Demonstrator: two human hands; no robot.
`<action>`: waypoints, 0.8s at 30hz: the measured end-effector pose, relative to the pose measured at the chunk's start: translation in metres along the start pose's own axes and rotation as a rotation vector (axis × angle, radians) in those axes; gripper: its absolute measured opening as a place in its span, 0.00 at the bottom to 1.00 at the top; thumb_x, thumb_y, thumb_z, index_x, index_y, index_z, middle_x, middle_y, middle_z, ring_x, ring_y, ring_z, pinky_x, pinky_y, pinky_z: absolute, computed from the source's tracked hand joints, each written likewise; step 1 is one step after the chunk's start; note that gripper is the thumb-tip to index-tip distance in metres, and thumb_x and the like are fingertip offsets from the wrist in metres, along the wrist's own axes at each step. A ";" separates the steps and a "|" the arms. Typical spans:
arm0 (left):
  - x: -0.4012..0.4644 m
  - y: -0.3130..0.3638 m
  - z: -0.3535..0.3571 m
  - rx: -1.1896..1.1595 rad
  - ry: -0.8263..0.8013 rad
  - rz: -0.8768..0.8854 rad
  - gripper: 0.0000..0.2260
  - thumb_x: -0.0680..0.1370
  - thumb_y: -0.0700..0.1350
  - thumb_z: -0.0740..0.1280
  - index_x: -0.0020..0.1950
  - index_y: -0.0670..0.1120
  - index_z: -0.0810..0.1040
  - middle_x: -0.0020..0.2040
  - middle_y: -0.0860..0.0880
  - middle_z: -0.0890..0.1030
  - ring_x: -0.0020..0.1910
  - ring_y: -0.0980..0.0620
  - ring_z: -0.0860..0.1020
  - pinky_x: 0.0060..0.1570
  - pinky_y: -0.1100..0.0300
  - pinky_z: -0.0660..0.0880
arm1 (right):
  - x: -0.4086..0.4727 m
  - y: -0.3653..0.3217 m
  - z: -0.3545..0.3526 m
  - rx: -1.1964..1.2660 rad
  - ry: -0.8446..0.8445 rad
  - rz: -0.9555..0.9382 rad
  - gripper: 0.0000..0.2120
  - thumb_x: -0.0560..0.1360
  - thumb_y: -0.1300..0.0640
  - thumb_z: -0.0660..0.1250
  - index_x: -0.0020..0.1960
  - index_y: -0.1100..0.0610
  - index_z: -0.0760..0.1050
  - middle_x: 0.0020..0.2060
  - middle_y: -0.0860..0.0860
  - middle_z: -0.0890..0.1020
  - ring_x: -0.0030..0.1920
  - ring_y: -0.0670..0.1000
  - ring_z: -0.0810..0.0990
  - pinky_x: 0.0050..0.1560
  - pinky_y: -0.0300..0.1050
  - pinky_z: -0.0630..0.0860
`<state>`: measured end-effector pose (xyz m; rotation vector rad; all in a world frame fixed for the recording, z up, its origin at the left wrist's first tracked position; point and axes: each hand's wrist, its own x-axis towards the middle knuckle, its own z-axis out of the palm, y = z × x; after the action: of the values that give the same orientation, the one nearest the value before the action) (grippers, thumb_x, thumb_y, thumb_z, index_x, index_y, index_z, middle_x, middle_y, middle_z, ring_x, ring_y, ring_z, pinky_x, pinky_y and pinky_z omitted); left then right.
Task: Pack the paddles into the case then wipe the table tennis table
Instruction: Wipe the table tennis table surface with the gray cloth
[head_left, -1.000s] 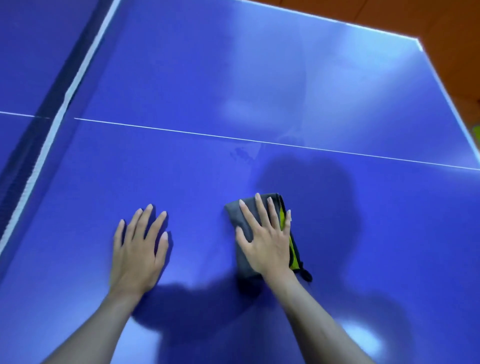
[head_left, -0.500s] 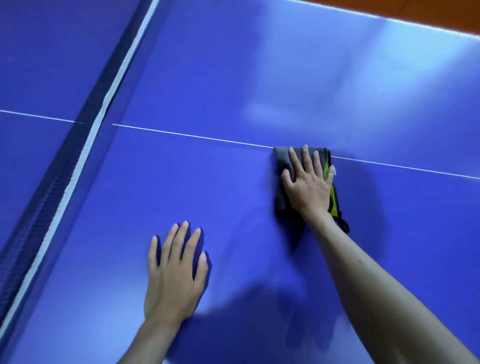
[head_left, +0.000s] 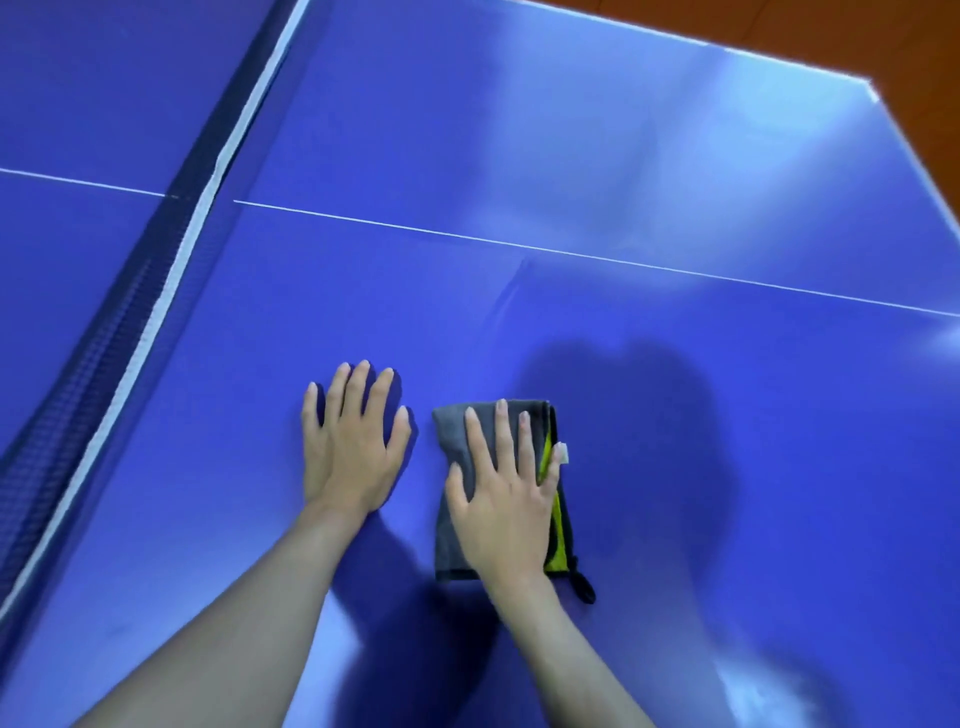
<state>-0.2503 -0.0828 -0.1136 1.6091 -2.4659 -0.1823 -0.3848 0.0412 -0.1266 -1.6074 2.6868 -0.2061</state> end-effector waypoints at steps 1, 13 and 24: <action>0.000 -0.005 -0.002 -0.001 -0.002 0.010 0.26 0.83 0.57 0.51 0.77 0.46 0.70 0.77 0.44 0.70 0.79 0.43 0.63 0.79 0.39 0.55 | -0.015 -0.003 0.000 -0.002 0.000 -0.008 0.30 0.81 0.40 0.57 0.82 0.42 0.59 0.83 0.49 0.57 0.83 0.53 0.55 0.77 0.71 0.53; 0.008 -0.055 -0.004 -0.018 0.007 -0.013 0.25 0.83 0.57 0.53 0.77 0.48 0.71 0.81 0.47 0.66 0.81 0.47 0.60 0.80 0.37 0.50 | 0.125 0.000 0.012 0.033 0.034 0.052 0.30 0.80 0.39 0.54 0.82 0.38 0.58 0.83 0.47 0.59 0.83 0.52 0.55 0.79 0.68 0.49; 0.009 -0.058 0.002 -0.016 0.004 0.005 0.25 0.82 0.55 0.58 0.78 0.49 0.71 0.83 0.49 0.59 0.83 0.50 0.54 0.80 0.38 0.52 | 0.304 0.003 0.012 0.117 -0.115 0.117 0.30 0.80 0.40 0.49 0.82 0.35 0.50 0.84 0.43 0.50 0.84 0.50 0.47 0.79 0.68 0.42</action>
<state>-0.2021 -0.1144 -0.1270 1.5956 -2.4591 -0.1972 -0.5311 -0.2254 -0.1196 -1.3823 2.6181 -0.2558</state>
